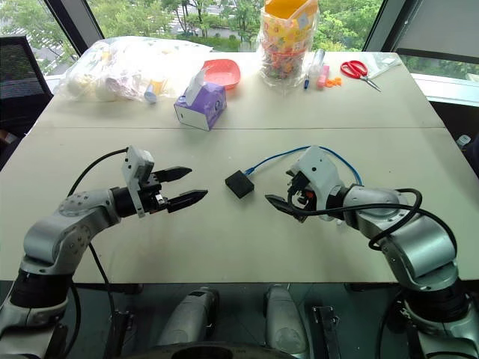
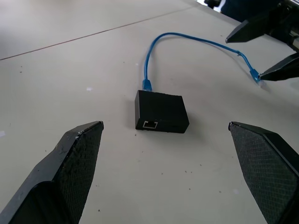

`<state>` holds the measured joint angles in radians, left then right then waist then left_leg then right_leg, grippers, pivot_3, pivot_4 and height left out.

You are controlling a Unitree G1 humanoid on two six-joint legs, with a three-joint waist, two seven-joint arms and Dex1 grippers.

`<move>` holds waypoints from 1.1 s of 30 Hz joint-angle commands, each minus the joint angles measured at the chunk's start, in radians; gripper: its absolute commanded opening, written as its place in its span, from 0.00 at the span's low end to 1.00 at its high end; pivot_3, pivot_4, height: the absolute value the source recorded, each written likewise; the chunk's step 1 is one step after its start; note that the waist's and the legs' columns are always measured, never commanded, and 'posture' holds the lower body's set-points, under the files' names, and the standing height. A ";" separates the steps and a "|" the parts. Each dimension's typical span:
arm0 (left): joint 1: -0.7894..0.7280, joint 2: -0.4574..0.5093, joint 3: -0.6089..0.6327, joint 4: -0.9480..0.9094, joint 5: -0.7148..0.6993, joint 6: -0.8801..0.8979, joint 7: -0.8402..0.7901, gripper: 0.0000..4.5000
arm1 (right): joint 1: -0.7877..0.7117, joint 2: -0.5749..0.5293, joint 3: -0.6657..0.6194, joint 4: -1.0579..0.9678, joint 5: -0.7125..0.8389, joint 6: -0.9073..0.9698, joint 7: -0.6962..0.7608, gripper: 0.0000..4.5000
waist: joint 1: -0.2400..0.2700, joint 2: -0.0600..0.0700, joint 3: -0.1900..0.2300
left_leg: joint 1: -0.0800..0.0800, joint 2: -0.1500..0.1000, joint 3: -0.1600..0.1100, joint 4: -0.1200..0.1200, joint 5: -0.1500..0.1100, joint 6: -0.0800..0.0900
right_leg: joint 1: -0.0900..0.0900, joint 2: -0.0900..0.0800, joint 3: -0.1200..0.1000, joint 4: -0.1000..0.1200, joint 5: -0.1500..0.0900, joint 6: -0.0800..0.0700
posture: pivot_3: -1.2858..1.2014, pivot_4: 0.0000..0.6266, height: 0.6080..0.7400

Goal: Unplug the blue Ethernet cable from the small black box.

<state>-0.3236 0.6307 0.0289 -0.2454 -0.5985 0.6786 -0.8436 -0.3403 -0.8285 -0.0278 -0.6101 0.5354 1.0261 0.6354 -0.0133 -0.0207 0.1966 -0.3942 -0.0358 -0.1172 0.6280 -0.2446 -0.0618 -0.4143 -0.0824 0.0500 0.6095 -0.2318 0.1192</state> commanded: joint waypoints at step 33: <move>-0.022 0.035 -0.019 -0.008 0.080 -0.099 -0.088 1.00 | -0.809 0.205 0.568 1.141 -0.617 -0.821 0.575 0.91 | -0.029 0.000 0.001 | 0.001 0.000 0.001 -0.001 0.000 0.000 | -0.002 0.000 0.000 0.003 0.003 0.005 | 0.52 0.24 1.00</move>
<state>-0.3511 0.6586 -0.0148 -0.2083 -0.5172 0.5962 -0.9391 -1.0910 -0.6487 0.5297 0.4488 -0.0388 0.2733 1.1723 -0.0424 -0.0204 0.1971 -0.3937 -0.0358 -0.1166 0.6269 -0.2446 -0.0617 -0.4168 -0.0824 0.0504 0.6126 -0.2290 0.1239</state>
